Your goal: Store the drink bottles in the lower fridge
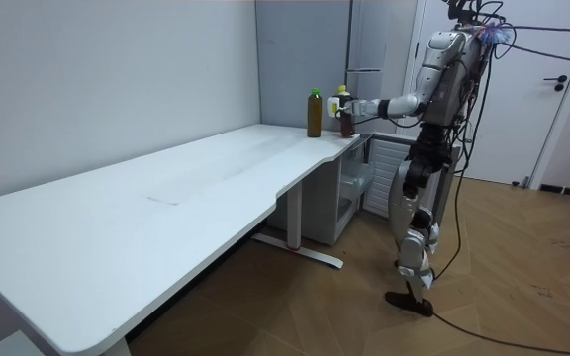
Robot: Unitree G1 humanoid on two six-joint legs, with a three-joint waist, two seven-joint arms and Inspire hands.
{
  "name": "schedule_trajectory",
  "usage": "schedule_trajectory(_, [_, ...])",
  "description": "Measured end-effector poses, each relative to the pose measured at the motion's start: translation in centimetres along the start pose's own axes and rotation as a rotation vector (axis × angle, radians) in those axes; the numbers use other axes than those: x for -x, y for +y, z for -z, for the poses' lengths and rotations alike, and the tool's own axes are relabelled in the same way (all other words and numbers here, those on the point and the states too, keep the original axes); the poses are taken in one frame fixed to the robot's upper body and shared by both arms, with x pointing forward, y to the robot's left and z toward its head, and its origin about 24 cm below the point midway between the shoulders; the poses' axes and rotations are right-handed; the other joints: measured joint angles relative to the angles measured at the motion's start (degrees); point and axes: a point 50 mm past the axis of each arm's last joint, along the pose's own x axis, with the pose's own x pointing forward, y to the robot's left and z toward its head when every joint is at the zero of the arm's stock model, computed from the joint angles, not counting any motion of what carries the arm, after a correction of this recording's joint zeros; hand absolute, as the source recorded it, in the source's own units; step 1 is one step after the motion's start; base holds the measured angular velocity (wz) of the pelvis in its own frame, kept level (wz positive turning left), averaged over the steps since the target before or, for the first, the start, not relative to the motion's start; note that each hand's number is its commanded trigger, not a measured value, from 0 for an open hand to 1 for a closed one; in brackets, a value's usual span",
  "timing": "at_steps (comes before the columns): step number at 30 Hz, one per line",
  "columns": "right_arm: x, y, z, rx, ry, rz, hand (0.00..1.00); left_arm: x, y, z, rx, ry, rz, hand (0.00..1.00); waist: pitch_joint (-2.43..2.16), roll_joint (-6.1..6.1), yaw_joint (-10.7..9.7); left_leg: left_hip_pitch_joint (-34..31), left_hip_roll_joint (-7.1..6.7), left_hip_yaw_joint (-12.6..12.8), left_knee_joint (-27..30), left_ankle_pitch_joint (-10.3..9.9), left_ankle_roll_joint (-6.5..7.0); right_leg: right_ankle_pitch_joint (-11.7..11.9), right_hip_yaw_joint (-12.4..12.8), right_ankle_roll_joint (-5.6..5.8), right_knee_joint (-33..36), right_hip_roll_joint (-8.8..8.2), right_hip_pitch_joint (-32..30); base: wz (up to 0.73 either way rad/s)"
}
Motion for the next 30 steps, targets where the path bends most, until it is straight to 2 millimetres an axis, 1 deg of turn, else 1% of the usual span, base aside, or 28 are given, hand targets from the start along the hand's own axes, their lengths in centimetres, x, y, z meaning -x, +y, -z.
schedule_trajectory(4, [-0.1,0.1,-0.2,0.019,0.004,-0.009,0.0,-0.3,-0.9,0.1,0.024,-0.006,0.021,1.0,-0.09,-0.02,1.0,-0.3,0.01,0.0,-0.2,0.0,-0.07,0.0,-0.8,-0.08,0.1,0.22,-0.2,0.01])
schedule_trajectory(6, [-0.1,0.4,-0.8,0.058,-0.011,-0.021,0.0,-0.6,-2.0,0.1,0.045,-0.017,0.05,1.0,-0.37,-0.09,2.2,-1.2,0.08,0.0,0.2,0.0,-0.08,0.1,-0.7,-0.22,0.1,0.34,-1.0,0.0])
schedule_trajectory(11, [-0.4,1.5,-2.1,0.14,-0.05,-0.069,0.0,-0.8,-3.6,0.1,0.096,-0.026,0.116,1.0,-0.33,-0.16,3.9,-1.2,0.1,-0.1,0.2,0.0,-0.12,0.2,-0.7,-0.24,0.1,0.34,-1.2,0.0])
schedule_trajectory(13, [-0.4,2.0,-2.5,0.172,-0.061,-0.095,0.0,-0.8,-3.8,0.0,0.117,-0.035,0.124,1.0,-0.32,-0.21,4.6,-1.1,0.09,-0.2,0.2,0.0,-0.12,0.2,-0.7,-0.24,0.1,0.32,-1.2,0.0])
schedule_trajectory(15, [-0.4,2.8,-3.4,0.229,-0.097,-0.131,0.0,-0.7,-3.8,-0.4,0.117,-0.052,0.129,1.0,-0.18,-0.45,5.7,-1.3,0.08,-0.3,0.2,0.0,-0.12,0.2,-0.8,-0.24,0.1,0.32,-1.2,0.02])
schedule_trajectory(17, [-0.4,3.1,-4.1,0.258,-0.125,-0.156,0.0,-0.2,-3.7,-0.8,0.138,-0.071,0.134,1.0,-0.2,-0.67,6.0,-1.7,0.06,-0.7,0.4,0.0,-0.12,0.1,-1.1,-0.24,0.1,0.29,-1.3,0.11])
schedule_trajectory(18, [-0.3,3.2,-4.4,0.266,-0.138,-0.164,0.0,0.0,-3.6,-1.0,0.148,-0.081,0.139,1.0,-0.19,-0.83,6.5,-2.0,0.04,-1.0,0.6,0.0,-0.12,0.1,-1.4,-0.24,0.1,0.23,-1.5,0.12])
schedule_trajectory(20, [-0.3,3.3,-4.6,0.281,-0.145,-0.173,0.0,0.1,-3.7,-1.1,0.161,-0.088,0.15,1.0,-0.17,-0.97,7.2,-2.1,0.03,-1.5,0.7,0.0,-0.12,0.1,-1.9,-0.24,0.1,0.19,-1.3,0.13])
schedule_trajectory(23, [-0.1,3.6,-5.6,0.301,-0.193,-0.193,0.0,0.7,-3.6,-0.8,0.189,-0.088,0.142,1.0,-0.16,-1.04,8.1,-2.0,0.03,-1.6,0.7,0.0,-0.12,0.1,-2.2,-0.24,0.1,0.16,-1.2,0.04])
schedule_trajectory(28, [0.4,4.6,-7.5,0.33,-0.279,-0.244,0.0,1.3,-3.8,0.0,0.254,-0.073,0.154,1.0,-0.09,-1.3,8.7,-2.3,-0.03,-2.1,1.1,0.0,-0.12,0.1,-2.6,-0.24,0.1,0.11,-0.9,0.06])
schedule_trajectory(30, [0.9,5.1,-8.6,0.339,-0.332,-0.283,0.0,1.3,-3.9,-0.1,0.255,-0.075,0.173,1.0,-0.09,-1.32,8.7,-3.0,-0.02,-2.8,1.6,0.0,-0.12,0.1,-3.4,-0.24,0.1,0.0,-1.1,0.15])
